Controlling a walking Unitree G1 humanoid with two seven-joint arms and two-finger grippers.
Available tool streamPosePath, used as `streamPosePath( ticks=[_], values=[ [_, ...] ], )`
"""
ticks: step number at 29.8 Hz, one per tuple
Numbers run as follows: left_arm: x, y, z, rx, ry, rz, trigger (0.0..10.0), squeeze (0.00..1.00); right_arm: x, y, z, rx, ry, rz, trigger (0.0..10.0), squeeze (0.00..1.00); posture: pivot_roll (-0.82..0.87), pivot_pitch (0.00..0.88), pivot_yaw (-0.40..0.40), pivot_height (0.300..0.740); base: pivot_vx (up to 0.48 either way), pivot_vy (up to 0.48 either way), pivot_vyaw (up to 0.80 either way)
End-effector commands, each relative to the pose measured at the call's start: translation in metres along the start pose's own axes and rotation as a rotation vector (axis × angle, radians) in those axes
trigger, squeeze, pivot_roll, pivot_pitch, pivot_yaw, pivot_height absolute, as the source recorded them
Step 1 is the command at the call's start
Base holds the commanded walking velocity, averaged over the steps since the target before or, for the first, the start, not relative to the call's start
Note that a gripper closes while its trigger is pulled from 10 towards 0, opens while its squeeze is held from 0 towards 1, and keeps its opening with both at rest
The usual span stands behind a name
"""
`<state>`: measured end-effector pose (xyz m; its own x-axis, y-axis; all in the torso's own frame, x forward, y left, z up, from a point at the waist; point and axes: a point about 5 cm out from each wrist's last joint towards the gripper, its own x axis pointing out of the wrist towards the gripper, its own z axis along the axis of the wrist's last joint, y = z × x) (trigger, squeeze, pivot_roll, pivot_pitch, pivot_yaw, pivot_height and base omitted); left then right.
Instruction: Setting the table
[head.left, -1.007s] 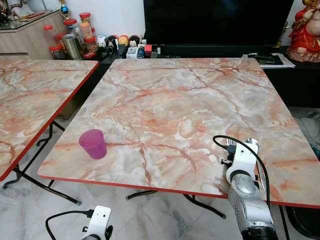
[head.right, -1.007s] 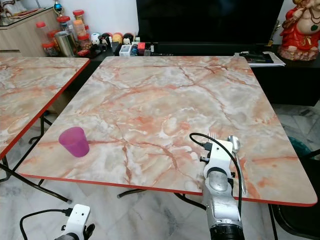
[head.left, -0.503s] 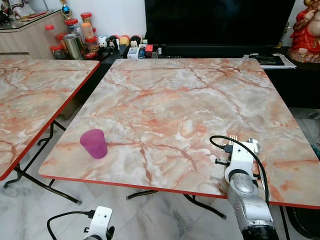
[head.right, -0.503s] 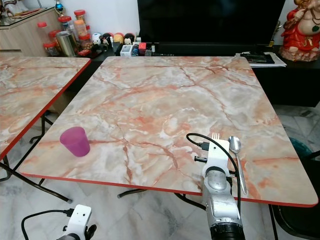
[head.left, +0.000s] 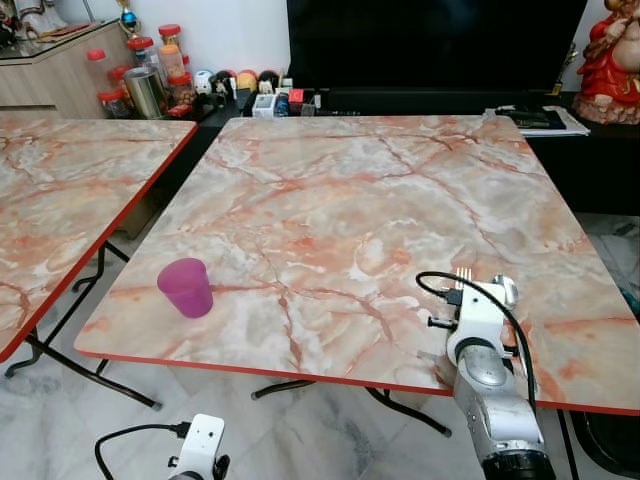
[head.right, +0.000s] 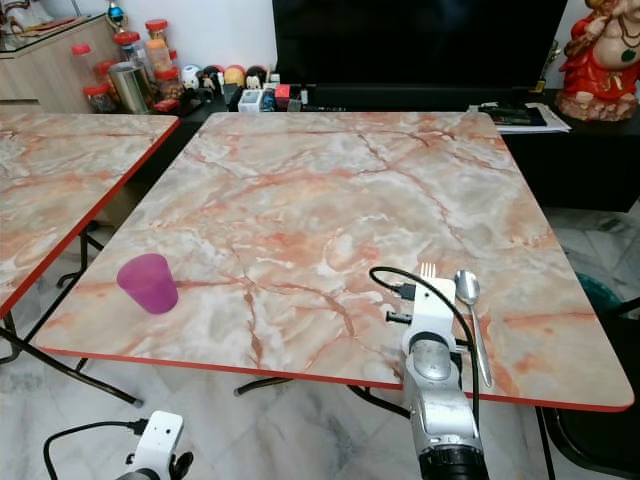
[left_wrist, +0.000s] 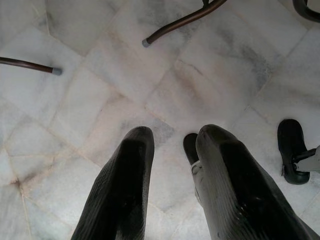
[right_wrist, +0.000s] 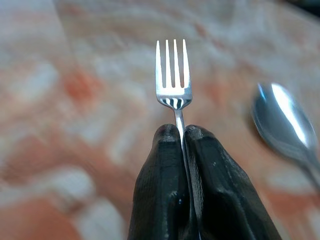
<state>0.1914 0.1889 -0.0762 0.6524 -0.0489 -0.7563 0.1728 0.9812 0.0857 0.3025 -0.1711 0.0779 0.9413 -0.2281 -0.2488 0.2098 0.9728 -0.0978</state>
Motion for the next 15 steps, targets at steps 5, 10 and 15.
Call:
streamPosePath(
  ticks=[5, 10, 15],
  values=[
    [0.000, 0.002, 0.000, -0.008, -0.007, 0.009, 10.0, 0.00, 0.000, 0.018, 0.044, -0.006, -0.224, 0.056, 10.0, 0.00, -0.06, 0.000, 0.057, 0.736, 0.000, 0.000, 0.00],
    [0.000, 0.003, 0.003, -0.011, -0.017, 0.014, 10.0, 0.00, 0.000, 0.027, 0.058, -0.015, -0.306, 0.099, 10.0, 0.00, -0.06, 0.000, 0.066, 0.736, 0.000, 0.000, 0.00],
    [0.001, 0.005, 0.007, -0.004, -0.014, 0.026, 10.0, 0.00, 0.007, 0.034, 0.064, -0.006, -0.314, 0.103, 10.0, 0.00, -0.06, 0.000, 0.073, 0.736, 0.000, 0.000, 0.00]
  ],
)
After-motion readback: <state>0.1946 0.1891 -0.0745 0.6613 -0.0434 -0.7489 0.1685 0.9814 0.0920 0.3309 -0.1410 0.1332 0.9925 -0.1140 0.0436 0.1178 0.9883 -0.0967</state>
